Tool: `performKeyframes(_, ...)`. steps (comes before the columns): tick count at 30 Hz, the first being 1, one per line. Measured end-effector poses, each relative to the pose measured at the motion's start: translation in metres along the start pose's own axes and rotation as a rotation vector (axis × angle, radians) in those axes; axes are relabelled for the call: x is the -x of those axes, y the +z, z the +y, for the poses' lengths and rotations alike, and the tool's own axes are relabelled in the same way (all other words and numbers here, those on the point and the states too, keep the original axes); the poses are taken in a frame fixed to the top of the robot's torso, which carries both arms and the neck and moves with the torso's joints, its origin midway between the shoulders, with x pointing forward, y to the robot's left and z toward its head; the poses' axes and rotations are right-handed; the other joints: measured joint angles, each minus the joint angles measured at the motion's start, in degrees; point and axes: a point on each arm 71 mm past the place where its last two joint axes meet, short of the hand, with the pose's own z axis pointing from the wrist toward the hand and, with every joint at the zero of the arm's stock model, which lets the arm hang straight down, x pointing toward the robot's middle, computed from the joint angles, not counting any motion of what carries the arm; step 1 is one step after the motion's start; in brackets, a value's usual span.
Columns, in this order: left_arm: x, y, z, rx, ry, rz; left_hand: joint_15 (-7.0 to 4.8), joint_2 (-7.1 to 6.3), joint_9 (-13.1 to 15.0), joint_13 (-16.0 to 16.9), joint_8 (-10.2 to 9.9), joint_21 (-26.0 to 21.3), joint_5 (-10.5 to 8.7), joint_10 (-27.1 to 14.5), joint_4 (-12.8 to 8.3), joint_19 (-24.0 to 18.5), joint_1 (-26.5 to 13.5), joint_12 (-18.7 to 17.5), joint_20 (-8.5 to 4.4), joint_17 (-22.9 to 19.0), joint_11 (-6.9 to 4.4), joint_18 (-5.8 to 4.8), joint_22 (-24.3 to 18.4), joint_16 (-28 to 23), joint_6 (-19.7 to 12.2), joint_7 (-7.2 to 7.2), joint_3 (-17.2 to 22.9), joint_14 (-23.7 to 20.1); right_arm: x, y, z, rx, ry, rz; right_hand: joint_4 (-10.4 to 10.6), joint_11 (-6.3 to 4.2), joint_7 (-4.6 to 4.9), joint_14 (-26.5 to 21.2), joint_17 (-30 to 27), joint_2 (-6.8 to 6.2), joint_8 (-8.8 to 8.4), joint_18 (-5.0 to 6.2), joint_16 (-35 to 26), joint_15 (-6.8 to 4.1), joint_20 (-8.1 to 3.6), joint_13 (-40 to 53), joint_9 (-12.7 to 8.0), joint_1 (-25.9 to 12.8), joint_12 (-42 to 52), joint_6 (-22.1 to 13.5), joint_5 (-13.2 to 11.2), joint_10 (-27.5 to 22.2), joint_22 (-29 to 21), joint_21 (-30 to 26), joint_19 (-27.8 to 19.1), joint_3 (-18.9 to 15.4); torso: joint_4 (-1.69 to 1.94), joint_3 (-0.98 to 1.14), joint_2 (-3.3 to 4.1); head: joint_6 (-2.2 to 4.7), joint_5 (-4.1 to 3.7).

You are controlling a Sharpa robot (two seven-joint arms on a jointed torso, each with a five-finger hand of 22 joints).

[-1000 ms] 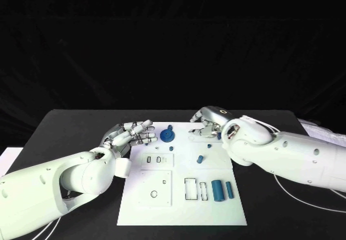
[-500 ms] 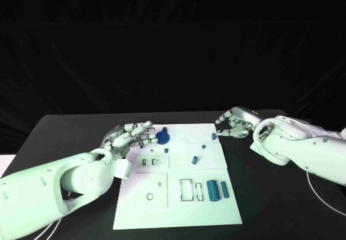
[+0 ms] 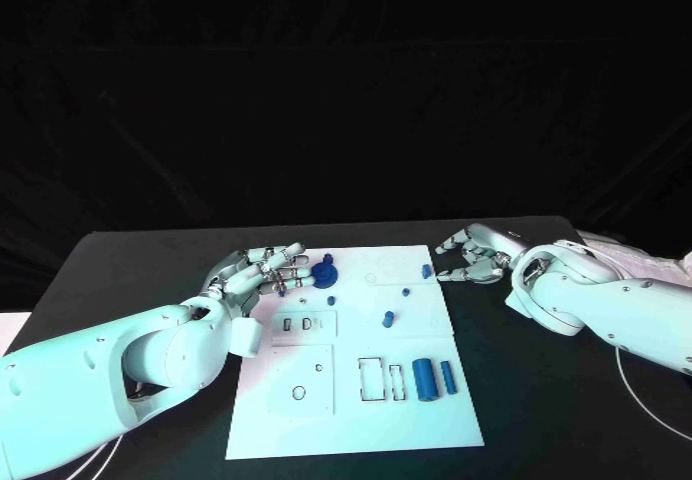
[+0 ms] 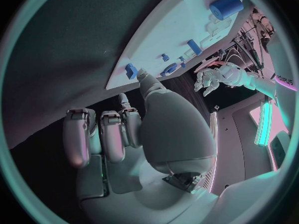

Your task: Assemble the parts on the task board

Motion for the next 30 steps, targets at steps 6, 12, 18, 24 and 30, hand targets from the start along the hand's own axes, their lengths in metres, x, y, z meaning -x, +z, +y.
performKeyframes(6,0.000,0.000,0.001,0.004,-0.001,0.001,0.00,0.00,0.00,0.00,0.00,0.00,0.00,0.00,0.00,0.00,0.00,0.00,0.00,0.00,0.00,0.00,0.00,0.00,0.00,0.00,0.00,0.00,-0.009,0.007,0.001,0.010,0.012,-0.003,-1.02,0.00,-0.31,0.00,0.00,1.72,0.00,0.00,0.00,0.00,0.00,-0.01,0.23,1.70,0.38,0.56,-0.39,0.00,0.00,0.00,0.00,1.02,0.01,0.01,0.02,-0.24,0.09)
performKeyframes(12,0.000,0.000,0.002,0.006,-0.001,0.003,0.00,0.00,0.00,0.00,0.00,0.00,0.00,0.00,0.00,0.00,0.00,0.00,0.00,0.00,0.00,0.00,0.00,0.00,0.00,0.00,0.00,0.00,-0.016,0.011,0.001,0.014,0.021,-0.001,-1.28,0.00,-0.44,0.00,-0.01,2.01,0.34,0.00,0.00,0.00,0.00,-0.01,0.34,1.99,0.68,1.89,-0.38,0.00,-0.01,0.00,0.00,1.28,0.06,-0.03,0.03,-0.52,0.10)
performKeyframes(18,0.001,0.000,0.002,0.009,0.000,0.004,0.00,0.00,0.00,0.00,0.01,0.01,0.00,0.00,0.00,0.00,0.00,0.00,0.00,-0.01,0.00,0.00,0.00,0.00,0.00,0.00,0.00,0.00,-0.024,0.014,0.002,0.018,0.030,0.011,-1.44,0.00,-0.47,0.00,-0.01,2.01,0.78,0.00,0.02,0.00,-0.23,0.00,0.42,1.99,0.95,2.96,-0.38,0.00,-0.01,0.00,0.23,1.44,0.04,-0.03,0.03,-0.77,0.23)
performKeyframes(24,0.001,0.001,0.002,0.011,0.000,0.005,0.00,0.00,0.00,0.00,0.01,0.01,0.00,0.00,0.00,0.00,0.00,0.00,0.00,-0.01,0.00,0.00,0.00,0.00,0.00,0.00,0.00,0.00,-0.028,0.015,0.001,0.018,0.033,0.015,-1.44,0.00,-0.47,0.00,-0.02,2.01,0.78,0.00,0.22,0.00,-0.23,0.01,0.45,1.99,0.95,2.95,-0.37,0.00,-0.01,0.00,0.23,1.44,0.05,-0.03,-0.01,-1.01,0.26)
performKeyframes(30,0.001,0.001,0.002,0.013,0.000,0.005,0.00,0.00,0.00,0.00,0.01,0.01,0.00,0.00,0.00,0.00,0.00,0.00,0.00,-0.01,0.00,0.00,0.00,0.00,0.00,0.00,0.00,0.00,-0.029,0.016,0.000,0.018,0.034,0.016,-1.43,0.00,-0.46,0.00,-0.02,2.03,0.78,0.00,0.22,0.00,-0.23,0.01,0.45,1.97,1.19,3.35,-0.37,0.00,-0.01,0.00,0.23,1.44,0.05,-0.03,-0.05,-1.14,0.30)
